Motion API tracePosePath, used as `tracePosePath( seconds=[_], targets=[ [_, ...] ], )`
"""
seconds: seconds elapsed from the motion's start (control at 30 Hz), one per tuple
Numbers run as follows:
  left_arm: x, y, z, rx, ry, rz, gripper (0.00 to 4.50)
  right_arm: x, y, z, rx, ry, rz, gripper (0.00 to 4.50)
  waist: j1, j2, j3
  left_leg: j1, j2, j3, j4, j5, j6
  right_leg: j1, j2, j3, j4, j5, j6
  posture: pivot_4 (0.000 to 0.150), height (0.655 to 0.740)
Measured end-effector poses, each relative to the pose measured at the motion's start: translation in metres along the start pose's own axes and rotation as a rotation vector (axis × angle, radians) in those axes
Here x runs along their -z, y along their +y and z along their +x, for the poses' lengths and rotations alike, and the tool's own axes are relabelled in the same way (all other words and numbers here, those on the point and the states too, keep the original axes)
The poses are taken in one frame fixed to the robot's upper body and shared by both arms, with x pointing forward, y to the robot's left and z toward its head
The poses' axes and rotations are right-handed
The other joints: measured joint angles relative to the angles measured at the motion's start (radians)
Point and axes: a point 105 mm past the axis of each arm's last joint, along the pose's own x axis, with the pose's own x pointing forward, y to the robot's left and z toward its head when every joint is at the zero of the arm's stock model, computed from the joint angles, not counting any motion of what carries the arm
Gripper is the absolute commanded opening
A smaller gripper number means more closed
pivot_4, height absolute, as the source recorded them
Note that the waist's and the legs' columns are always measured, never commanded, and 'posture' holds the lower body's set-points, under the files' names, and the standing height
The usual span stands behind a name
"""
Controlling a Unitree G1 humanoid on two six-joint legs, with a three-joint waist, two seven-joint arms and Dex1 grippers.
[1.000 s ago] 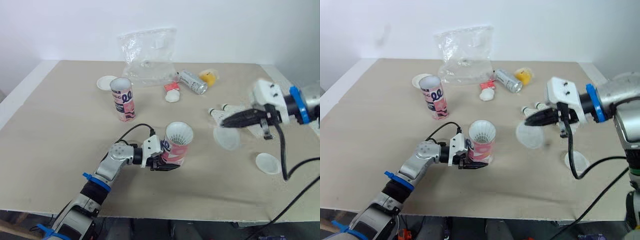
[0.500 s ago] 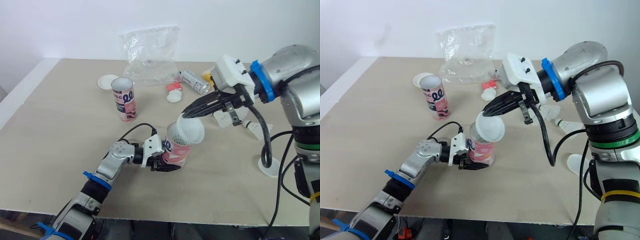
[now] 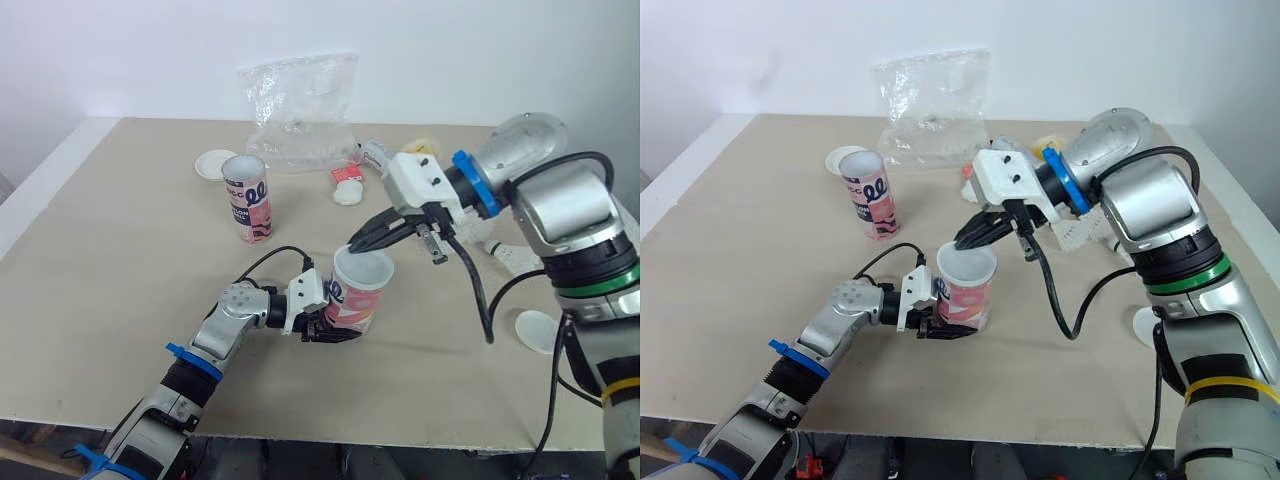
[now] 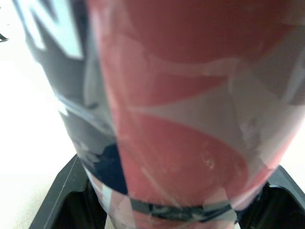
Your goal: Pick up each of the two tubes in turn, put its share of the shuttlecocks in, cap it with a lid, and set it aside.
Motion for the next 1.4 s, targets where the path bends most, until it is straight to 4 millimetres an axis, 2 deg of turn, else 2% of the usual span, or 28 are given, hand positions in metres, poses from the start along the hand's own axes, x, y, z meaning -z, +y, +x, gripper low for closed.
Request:
tracePosePath(
  seconds=[0.3, 1.23, 1.27, 1.33, 1.4],
  targets=[
    [0.0, 0.0008, 0.0, -0.008, 0.003, -0.008, 2.9, -0.0002, -0.0025, 0.0004, -0.007, 0.025, -0.058, 0.04, 0.0, 0.0, 0.0, 0.001, 0.0, 0.0, 0.0, 0.0, 0.0, 0.0, 0.0, 0.0, 0.0, -0.001, -0.003, 0.15, 0.74],
    [0.0, 0.003, 0.0002, -0.013, 0.009, -0.012, 2.9, 0.0027, -0.0031, -0.0053, 0.004, 0.05, -0.061, 0.04, 0.0, 0.0, 0.0, 0.0, 0.0, 0.0, 0.0, 0.0, 0.0, 0.0, 0.0, 0.0, 0.0, -0.001, -0.004, 0.15, 0.74],
    [0.0, 0.0029, 0.0004, -0.013, 0.01, -0.012, 2.9, 0.0033, -0.0024, -0.006, 0.003, 0.051, -0.055, 0.65, 0.001, 0.0, 0.0, 0.001, 0.0, 0.0, 0.0, 0.0, 0.0, 0.0, 0.0, 0.0, 0.0, -0.001, -0.004, 0.15, 0.74],
    [0.0, 0.0028, 0.0004, -0.013, 0.01, -0.012, 2.9, 0.0062, -0.0006, -0.0078, -0.003, 0.061, -0.033, 1.11, 0.001, 0.0, 0.0, 0.001, 0.0, 0.0, 0.0, 0.0, 0.0, 0.0, 0.0, 0.0, 0.0, -0.001, -0.004, 0.15, 0.74],
    [0.0003, 0.0029, 0.0002, -0.013, 0.012, -0.014, 2.9, 0.0074, 0.0001, -0.0093, -0.002, 0.064, -0.021, 2.16, 0.0, 0.0, 0.0, 0.001, 0.0, 0.001, 0.0, 0.0, 0.0, 0.001, 0.0, 0.001, 0.0, -0.001, -0.004, 0.15, 0.74]
  ],
)
